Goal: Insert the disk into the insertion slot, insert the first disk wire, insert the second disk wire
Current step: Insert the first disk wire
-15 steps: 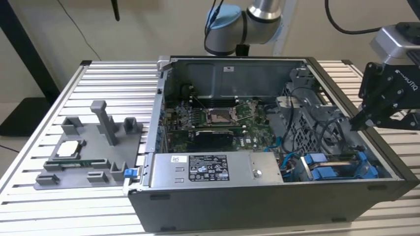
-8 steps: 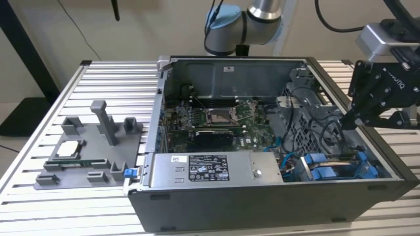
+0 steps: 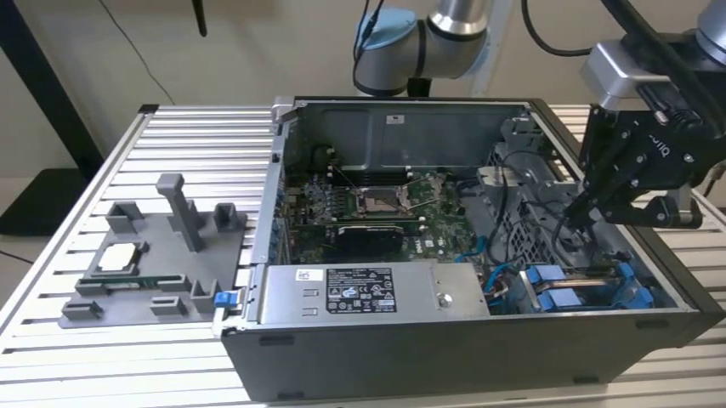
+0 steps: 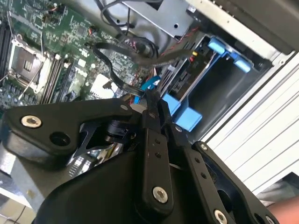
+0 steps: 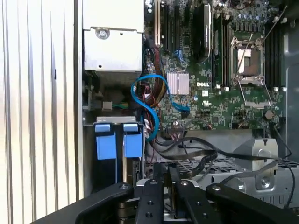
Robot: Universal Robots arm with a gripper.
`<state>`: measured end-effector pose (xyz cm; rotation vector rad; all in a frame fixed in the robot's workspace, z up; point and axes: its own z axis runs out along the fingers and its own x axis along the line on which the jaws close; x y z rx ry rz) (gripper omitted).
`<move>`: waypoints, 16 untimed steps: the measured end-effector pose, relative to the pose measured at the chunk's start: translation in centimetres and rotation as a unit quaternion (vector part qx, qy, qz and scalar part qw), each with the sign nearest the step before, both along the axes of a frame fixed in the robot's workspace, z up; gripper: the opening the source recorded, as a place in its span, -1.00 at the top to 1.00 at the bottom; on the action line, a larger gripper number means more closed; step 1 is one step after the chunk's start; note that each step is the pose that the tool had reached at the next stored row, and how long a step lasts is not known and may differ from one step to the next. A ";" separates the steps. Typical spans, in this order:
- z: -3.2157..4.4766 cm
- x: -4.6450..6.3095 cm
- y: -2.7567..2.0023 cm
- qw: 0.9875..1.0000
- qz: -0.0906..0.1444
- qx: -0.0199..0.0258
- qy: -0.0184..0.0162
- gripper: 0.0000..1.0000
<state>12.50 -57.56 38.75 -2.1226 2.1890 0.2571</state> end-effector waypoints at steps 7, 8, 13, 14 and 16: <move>-0.04 -0.4 -0.08 1.000 0.000 -0.003 0.000 1.00; -0.05 -0.4 -0.08 1.000 0.000 -0.003 0.000 1.00; -0.05 -0.4 -0.08 1.000 0.000 -0.003 0.000 1.00; -0.06 -0.4 -0.07 1.000 0.000 -0.004 0.000 1.00; -0.08 -0.4 -0.08 1.000 0.000 -0.005 0.000 1.00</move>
